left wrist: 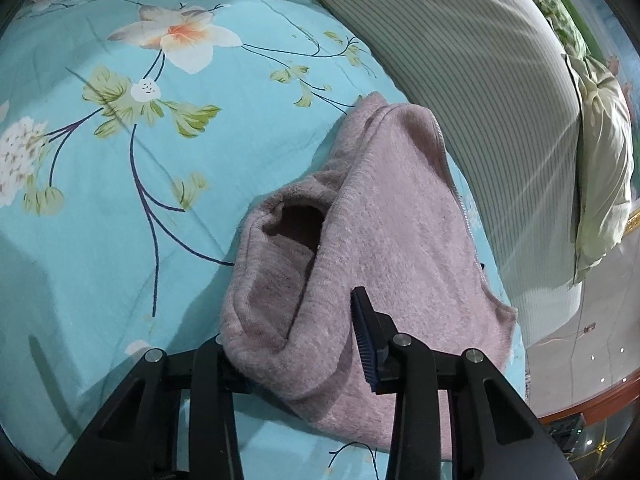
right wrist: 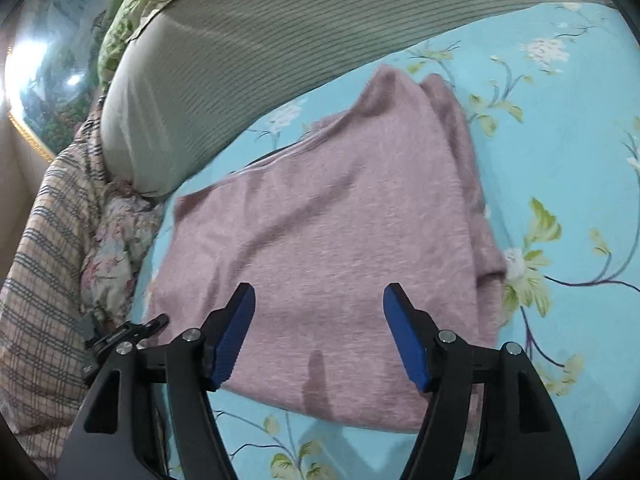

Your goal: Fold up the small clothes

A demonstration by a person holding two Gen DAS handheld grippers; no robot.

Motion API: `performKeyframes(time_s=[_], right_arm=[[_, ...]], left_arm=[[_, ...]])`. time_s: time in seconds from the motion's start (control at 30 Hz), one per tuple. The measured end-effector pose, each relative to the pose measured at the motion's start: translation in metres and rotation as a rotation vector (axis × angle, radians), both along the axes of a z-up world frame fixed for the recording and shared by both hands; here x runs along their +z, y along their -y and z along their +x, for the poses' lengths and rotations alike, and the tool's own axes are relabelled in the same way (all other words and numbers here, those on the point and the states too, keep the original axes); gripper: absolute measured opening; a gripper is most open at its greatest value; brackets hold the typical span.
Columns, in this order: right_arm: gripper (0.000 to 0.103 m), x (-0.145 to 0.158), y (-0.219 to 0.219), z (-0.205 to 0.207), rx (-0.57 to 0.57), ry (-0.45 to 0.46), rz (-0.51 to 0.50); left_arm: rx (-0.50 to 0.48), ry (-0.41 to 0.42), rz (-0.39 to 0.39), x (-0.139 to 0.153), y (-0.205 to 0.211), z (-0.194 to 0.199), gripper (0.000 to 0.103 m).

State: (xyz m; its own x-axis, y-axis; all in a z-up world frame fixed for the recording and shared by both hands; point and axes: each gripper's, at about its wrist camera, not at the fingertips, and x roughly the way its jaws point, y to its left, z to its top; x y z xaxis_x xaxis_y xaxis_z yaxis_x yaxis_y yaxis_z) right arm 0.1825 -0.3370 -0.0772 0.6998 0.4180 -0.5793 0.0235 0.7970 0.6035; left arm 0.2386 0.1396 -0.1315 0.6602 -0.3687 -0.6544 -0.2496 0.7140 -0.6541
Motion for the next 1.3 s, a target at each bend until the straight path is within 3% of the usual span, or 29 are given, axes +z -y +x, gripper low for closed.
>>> performKeyframes(time_s=[0.07, 0.13, 0.3, 0.5, 0.63, 0.77, 0.93, 1.27, 1.3], right_arm=[[0.068, 0.001, -0.001, 0.001, 0.016, 0.003, 0.004], [0.068, 0.001, -0.002, 0.003, 0.029, 0.0, 0.007], [0.068, 0.002, 0.003, 0.007, 0.031, -0.009, 0.007], [0.068, 0.01, 0.017, 0.016, 0.028, 0.011, 0.051], [0.068, 0.013, 0.026, 0.026, 0.034, 0.02, 0.097], [0.069, 0.013, 0.022, 0.046, 0.088, 0.011, 0.147], [0.069, -0.001, -0.003, 0.078, 0.164, -0.046, 0.155], [0.069, -0.028, -0.051, 0.167, 0.231, -0.134, 0.217], [0.059, -0.03, -0.056, 0.177, 0.238, -0.137, 0.221]], left_arm=[[-0.019, 0.009, 0.002, 0.002, 0.003, 0.002, 0.018], [-0.04, 0.029, 0.015, 0.008, 0.007, 0.002, 0.01], [-0.102, 0.138, 0.108, 0.043, 0.033, -0.003, 0.008], [-0.3, 0.267, 0.242, 0.085, 0.107, -0.007, 0.007], [-0.468, 0.295, 0.359, 0.089, 0.174, -0.018, 0.007], [-0.597, 0.289, 0.475, 0.073, 0.23, -0.028, 0.007], [-0.635, 0.245, 0.459, 0.054, 0.243, -0.025, 0.007], [-0.632, 0.268, 0.4, 0.06, 0.222, -0.036, 0.007], [-0.633, 0.268, 0.394, 0.06, 0.217, -0.036, 0.007]])
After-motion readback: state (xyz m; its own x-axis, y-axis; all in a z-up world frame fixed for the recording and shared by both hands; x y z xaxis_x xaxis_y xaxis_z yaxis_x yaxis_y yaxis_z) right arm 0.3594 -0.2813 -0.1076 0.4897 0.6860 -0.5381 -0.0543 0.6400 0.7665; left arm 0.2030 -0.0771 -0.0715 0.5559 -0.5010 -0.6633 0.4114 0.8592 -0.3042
